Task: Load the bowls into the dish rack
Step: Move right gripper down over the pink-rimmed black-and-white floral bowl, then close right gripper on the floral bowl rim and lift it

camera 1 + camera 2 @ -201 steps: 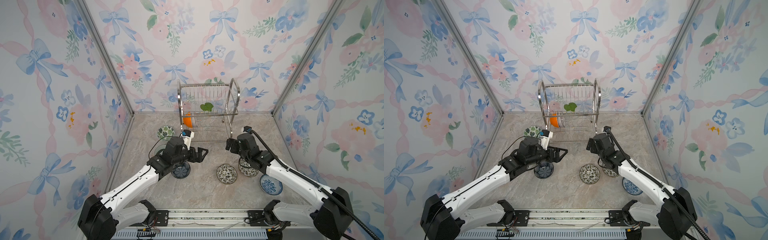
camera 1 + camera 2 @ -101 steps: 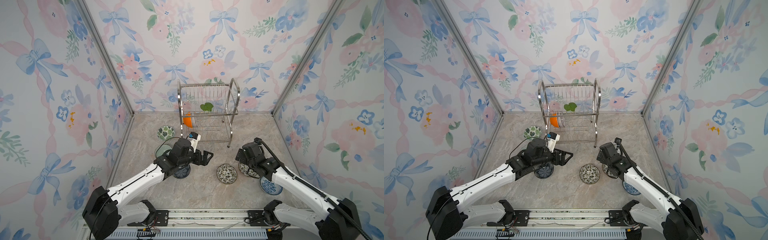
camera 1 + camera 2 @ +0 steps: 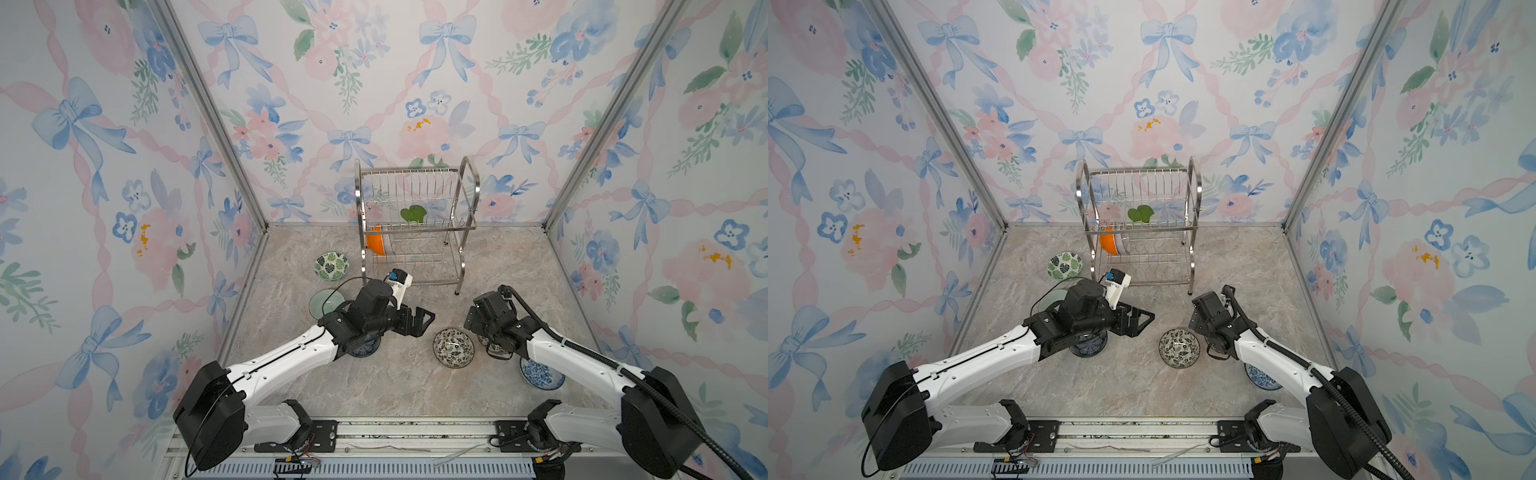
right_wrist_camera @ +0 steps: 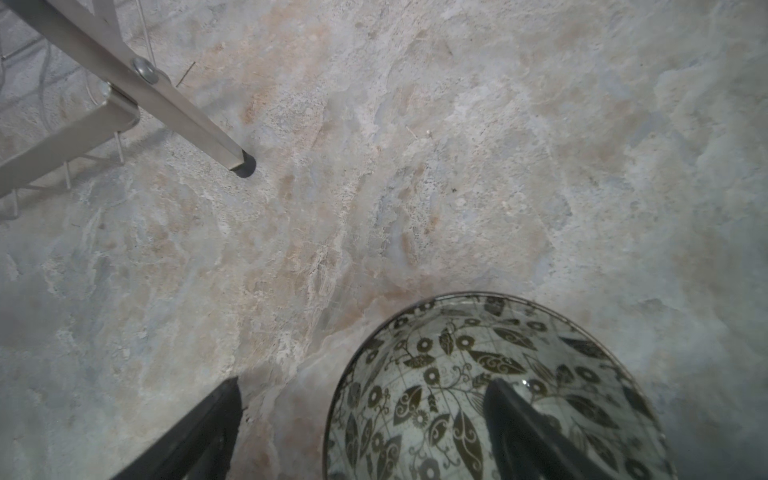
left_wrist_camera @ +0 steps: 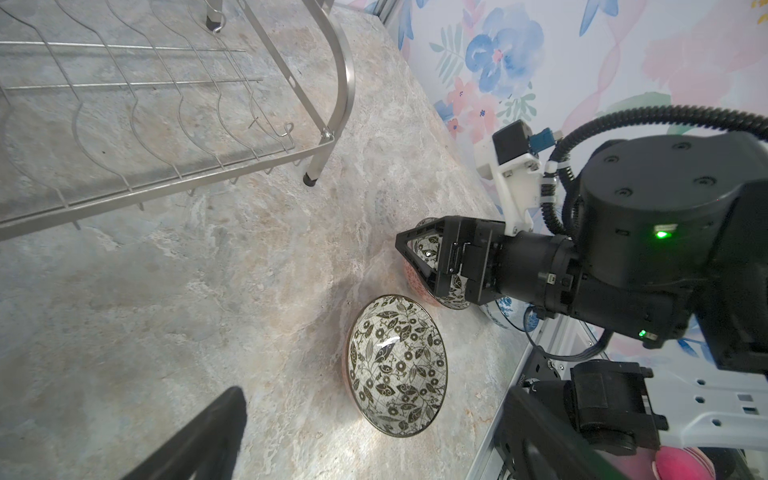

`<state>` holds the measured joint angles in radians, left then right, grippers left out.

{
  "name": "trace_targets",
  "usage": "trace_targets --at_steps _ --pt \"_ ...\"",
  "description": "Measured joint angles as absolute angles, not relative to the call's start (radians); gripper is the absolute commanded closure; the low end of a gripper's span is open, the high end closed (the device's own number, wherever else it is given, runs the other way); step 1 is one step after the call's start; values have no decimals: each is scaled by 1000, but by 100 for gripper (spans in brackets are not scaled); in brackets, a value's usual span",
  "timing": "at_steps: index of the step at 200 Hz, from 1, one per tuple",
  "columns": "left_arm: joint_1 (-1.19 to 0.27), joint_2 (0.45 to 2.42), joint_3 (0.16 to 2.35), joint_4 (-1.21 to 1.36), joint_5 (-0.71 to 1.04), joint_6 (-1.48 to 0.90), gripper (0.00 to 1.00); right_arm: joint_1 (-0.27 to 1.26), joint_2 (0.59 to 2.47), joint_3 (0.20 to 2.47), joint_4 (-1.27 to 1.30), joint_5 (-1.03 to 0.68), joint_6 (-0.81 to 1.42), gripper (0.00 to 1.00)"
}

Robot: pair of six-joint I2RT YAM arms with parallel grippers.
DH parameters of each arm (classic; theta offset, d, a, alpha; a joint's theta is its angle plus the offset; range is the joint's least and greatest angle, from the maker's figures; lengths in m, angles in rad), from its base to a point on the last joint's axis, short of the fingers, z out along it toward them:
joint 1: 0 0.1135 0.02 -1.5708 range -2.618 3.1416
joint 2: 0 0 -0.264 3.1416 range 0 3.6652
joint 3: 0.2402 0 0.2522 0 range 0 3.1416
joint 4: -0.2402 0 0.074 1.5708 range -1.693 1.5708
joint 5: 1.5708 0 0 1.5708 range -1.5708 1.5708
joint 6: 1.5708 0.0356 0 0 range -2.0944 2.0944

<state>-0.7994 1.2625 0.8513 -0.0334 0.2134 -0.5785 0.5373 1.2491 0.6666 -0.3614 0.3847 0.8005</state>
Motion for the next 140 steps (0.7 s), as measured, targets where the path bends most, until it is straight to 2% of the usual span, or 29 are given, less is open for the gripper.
trace_targets --at_steps 78,140 --pt "-805 1285 851 -23 213 -579 2 501 1303 649 -323 366 822 14" --pt "-810 1287 857 -23 213 -579 2 453 1396 644 -265 314 816 23"
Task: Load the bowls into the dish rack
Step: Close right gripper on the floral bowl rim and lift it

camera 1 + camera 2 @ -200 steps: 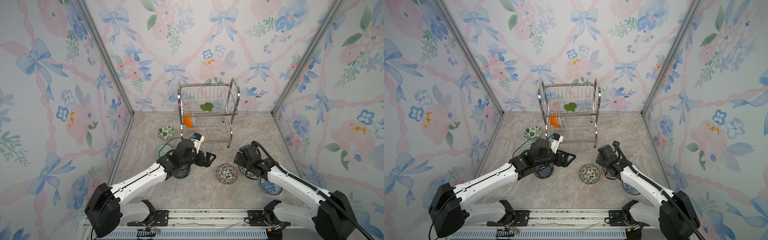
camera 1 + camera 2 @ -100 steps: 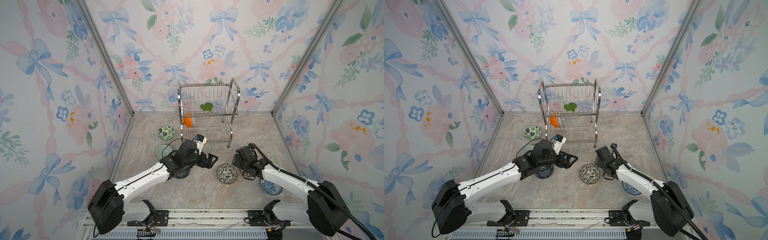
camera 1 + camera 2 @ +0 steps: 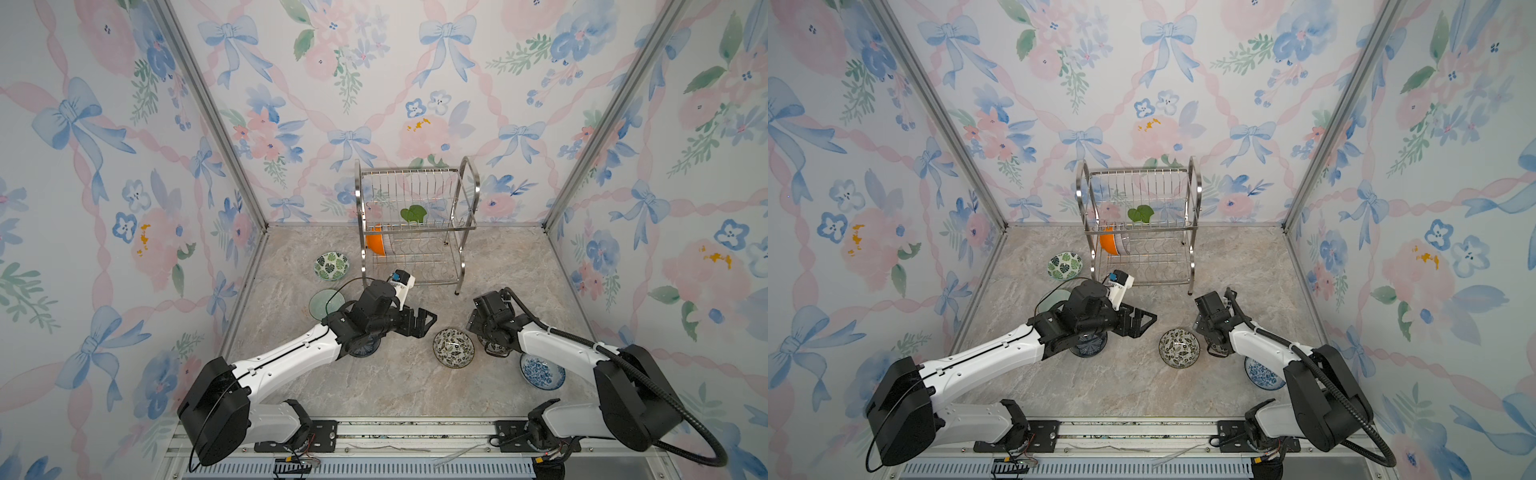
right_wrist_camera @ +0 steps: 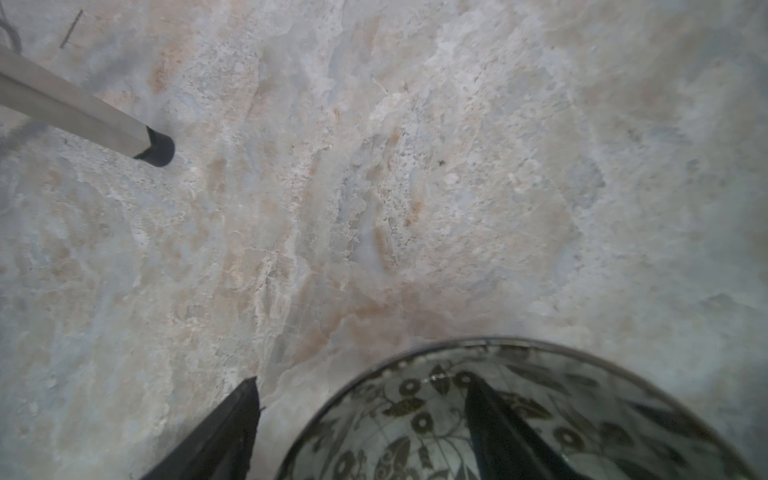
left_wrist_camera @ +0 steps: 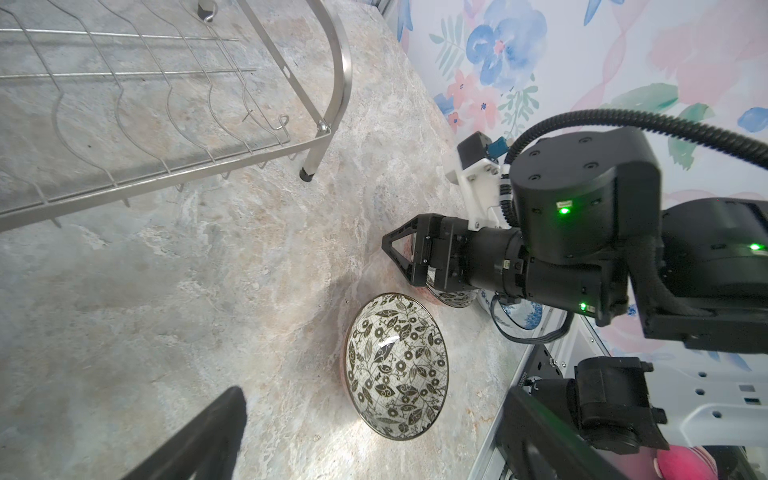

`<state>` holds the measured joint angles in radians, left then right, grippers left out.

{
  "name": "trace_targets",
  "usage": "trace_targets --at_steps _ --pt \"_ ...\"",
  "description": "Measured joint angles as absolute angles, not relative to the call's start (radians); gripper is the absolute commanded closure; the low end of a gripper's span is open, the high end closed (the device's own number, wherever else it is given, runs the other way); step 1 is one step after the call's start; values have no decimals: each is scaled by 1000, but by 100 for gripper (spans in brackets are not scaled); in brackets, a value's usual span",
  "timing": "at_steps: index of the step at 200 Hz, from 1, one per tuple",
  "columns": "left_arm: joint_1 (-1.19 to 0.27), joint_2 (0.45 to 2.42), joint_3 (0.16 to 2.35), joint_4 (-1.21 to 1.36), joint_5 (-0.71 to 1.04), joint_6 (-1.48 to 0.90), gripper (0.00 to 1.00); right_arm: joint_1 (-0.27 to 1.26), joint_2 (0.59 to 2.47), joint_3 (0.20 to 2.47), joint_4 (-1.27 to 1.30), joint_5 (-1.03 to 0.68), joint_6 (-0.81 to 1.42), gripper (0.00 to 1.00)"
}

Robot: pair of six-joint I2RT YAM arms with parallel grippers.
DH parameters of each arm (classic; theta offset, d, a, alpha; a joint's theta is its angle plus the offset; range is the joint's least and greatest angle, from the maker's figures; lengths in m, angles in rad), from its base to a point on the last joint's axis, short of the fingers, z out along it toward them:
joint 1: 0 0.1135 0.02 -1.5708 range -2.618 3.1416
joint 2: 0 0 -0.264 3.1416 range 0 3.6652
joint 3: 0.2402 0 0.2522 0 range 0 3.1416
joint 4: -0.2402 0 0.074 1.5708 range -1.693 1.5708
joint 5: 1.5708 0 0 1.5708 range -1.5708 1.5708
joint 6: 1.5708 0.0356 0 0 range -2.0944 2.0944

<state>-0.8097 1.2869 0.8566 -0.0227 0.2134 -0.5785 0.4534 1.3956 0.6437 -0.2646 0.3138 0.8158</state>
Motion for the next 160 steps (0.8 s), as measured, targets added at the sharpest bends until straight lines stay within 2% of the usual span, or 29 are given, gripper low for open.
trace_targets --at_steps 95,160 --pt "-811 1303 861 -22 205 -579 2 430 1435 662 -216 276 780 57" --pt "-811 1308 878 -23 198 -576 2 426 1414 663 -215 279 754 74"
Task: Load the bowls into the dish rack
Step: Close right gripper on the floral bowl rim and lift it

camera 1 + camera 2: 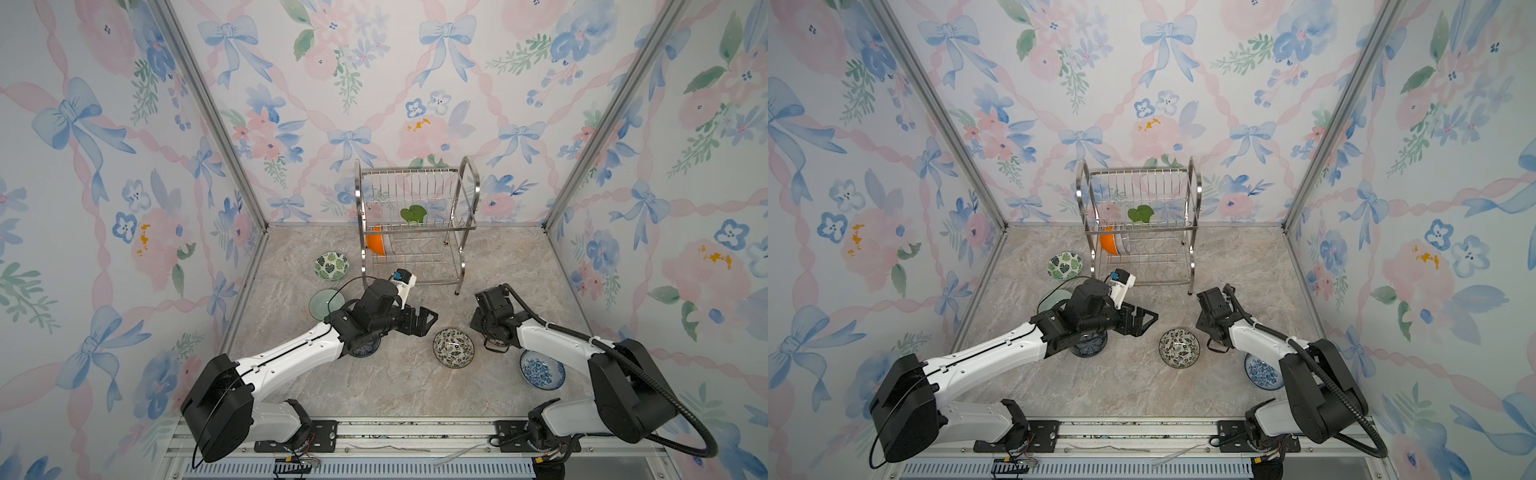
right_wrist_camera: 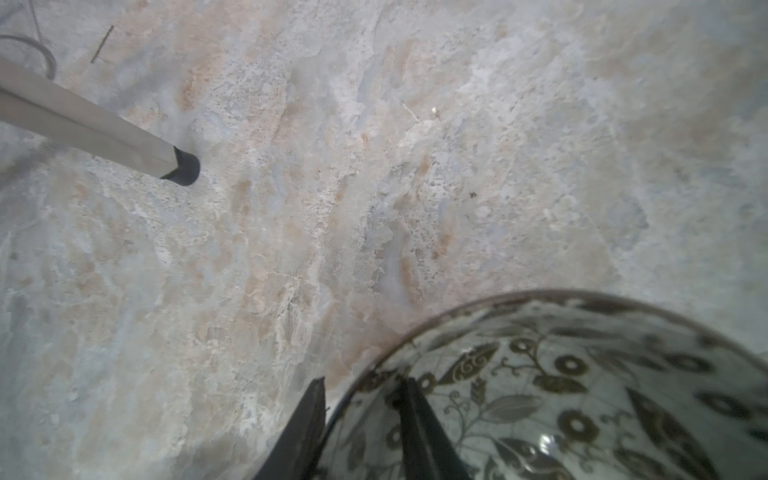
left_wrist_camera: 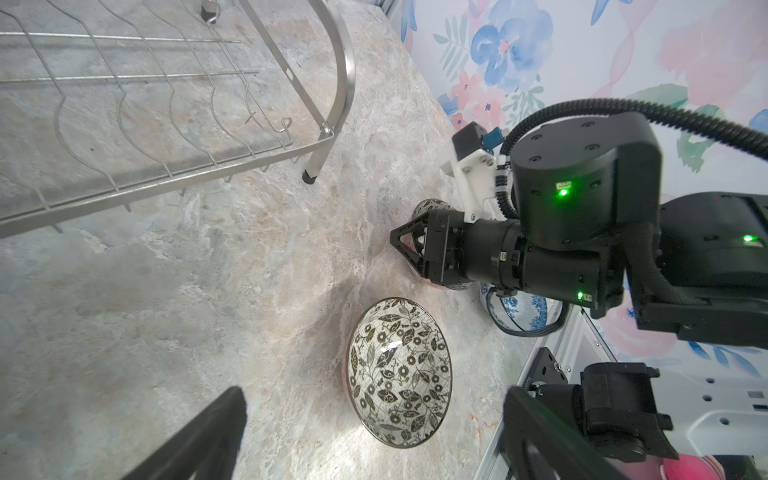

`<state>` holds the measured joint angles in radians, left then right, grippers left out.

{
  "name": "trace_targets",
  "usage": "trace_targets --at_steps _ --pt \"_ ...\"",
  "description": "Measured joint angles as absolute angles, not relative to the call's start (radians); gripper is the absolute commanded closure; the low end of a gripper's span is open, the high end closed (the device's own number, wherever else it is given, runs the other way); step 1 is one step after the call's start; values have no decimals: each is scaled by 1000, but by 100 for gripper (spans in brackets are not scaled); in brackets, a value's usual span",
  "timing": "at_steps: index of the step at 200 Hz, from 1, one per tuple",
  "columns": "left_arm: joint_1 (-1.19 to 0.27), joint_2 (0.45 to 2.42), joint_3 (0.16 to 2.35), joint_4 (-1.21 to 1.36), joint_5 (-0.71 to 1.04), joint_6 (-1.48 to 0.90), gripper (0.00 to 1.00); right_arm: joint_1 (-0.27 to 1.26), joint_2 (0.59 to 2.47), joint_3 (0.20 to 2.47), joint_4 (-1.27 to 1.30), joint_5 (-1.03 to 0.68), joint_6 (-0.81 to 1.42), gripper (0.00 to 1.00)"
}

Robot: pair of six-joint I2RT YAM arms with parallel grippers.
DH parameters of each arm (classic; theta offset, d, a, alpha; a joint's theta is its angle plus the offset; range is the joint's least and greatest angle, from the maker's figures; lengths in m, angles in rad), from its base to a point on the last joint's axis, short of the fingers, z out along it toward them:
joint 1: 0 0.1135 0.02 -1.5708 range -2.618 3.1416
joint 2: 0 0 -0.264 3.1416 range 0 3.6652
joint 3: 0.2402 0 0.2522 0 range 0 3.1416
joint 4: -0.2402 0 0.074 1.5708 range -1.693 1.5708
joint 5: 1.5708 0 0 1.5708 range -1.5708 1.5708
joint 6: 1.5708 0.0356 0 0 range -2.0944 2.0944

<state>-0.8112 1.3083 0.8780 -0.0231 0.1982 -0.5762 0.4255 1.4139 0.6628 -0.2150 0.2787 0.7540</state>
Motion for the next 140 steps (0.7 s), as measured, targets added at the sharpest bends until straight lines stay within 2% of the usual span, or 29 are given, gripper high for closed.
trace_targets --at_steps 19,94,140 --pt "-811 1308 892 -23 198 -575 2 425 1399 664 -212 293 747 82" --pt "-811 1308 897 -23 197 -575 2 420 1369 676 -202 303 714 97" --pt "-811 1308 898 -24 173 -571 2 429 1288 668 -237 258 693 100"
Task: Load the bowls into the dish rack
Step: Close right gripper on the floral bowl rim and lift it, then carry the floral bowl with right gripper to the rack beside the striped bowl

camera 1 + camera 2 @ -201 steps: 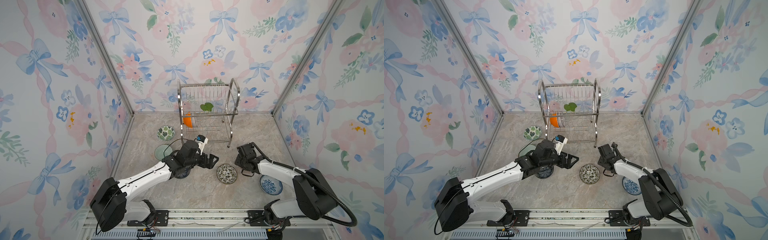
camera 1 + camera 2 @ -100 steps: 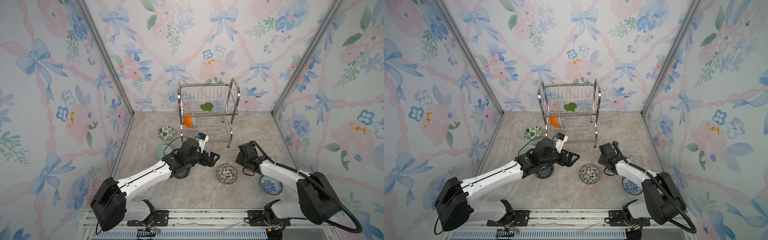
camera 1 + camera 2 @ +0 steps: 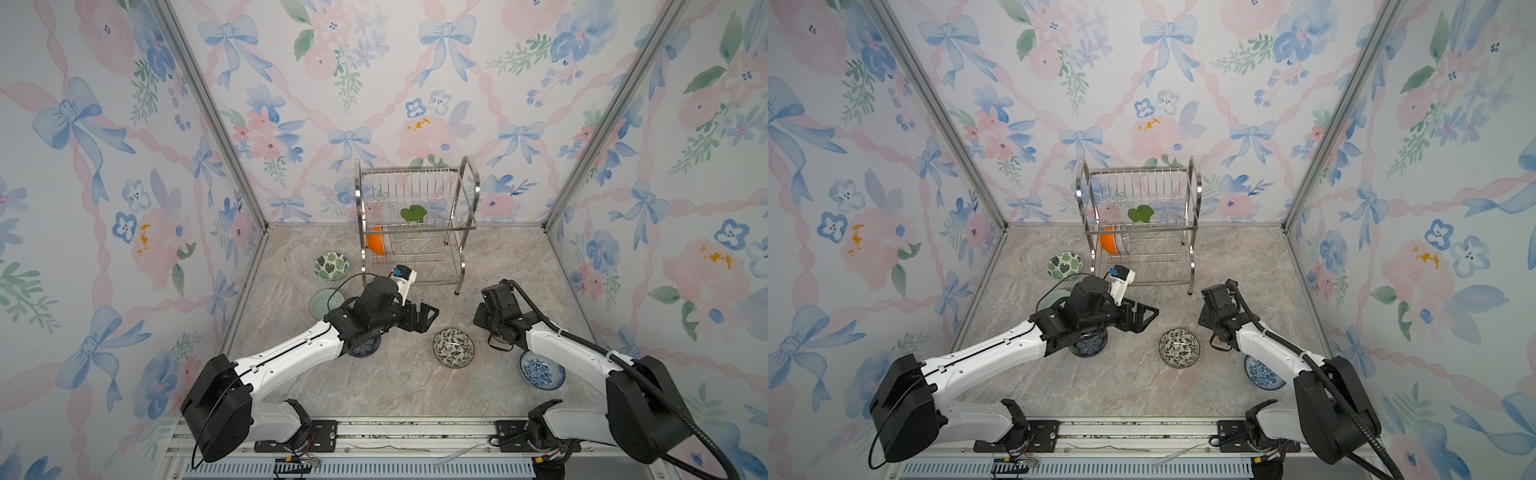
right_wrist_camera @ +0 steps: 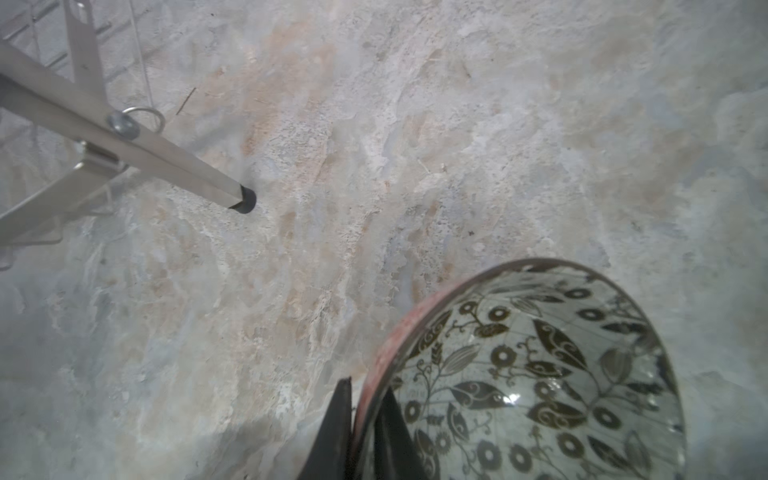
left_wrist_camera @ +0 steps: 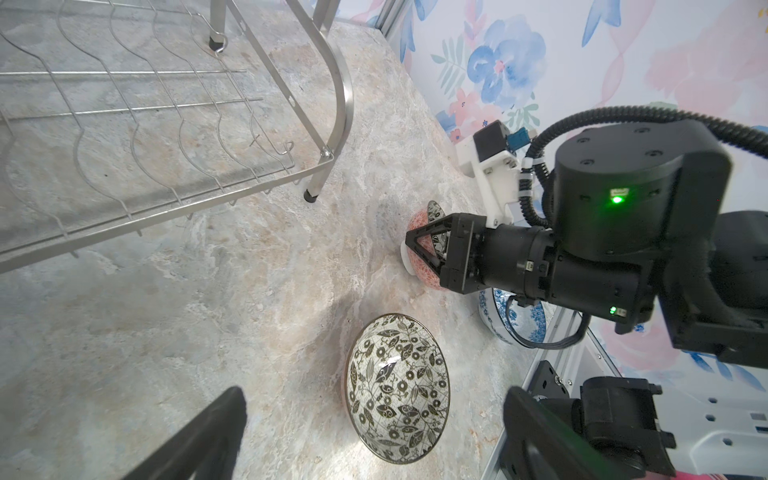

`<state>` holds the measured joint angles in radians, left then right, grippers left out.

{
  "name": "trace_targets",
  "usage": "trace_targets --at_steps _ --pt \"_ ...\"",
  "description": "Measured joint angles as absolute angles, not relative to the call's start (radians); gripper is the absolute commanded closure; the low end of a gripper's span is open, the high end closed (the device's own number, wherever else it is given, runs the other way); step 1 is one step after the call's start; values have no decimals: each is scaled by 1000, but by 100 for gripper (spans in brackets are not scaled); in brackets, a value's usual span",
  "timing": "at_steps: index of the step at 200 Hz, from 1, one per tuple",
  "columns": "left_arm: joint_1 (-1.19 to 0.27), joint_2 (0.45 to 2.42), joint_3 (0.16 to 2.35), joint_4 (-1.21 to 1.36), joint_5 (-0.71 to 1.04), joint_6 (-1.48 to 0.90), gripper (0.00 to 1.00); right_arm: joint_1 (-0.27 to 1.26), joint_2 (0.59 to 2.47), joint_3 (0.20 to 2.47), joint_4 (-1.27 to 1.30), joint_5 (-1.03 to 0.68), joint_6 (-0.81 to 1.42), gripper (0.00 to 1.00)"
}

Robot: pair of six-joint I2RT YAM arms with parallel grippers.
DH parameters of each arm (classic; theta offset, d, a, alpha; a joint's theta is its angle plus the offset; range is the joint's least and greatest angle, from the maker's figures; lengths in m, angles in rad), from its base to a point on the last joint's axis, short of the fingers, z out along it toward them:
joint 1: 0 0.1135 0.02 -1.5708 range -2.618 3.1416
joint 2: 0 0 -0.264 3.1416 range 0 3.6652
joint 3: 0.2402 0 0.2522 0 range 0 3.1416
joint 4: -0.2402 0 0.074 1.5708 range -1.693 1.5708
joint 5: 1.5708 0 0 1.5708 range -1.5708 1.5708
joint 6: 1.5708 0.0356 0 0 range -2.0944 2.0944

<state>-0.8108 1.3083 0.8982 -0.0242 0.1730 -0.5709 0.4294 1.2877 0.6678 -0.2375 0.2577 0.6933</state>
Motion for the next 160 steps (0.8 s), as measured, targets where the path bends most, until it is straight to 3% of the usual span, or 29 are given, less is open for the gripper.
trace_targets --at_steps 71,123,160 --pt "-725 1261 900 -28 164 -570 2 536 1118 675 -168 144 602 100" --pt "-634 1201 893 -32 170 -580 2 585 1123 688 1 54 553 100" --pt "-584 1201 886 -32 194 -599 2 585 1229 732 146 9 545 100"
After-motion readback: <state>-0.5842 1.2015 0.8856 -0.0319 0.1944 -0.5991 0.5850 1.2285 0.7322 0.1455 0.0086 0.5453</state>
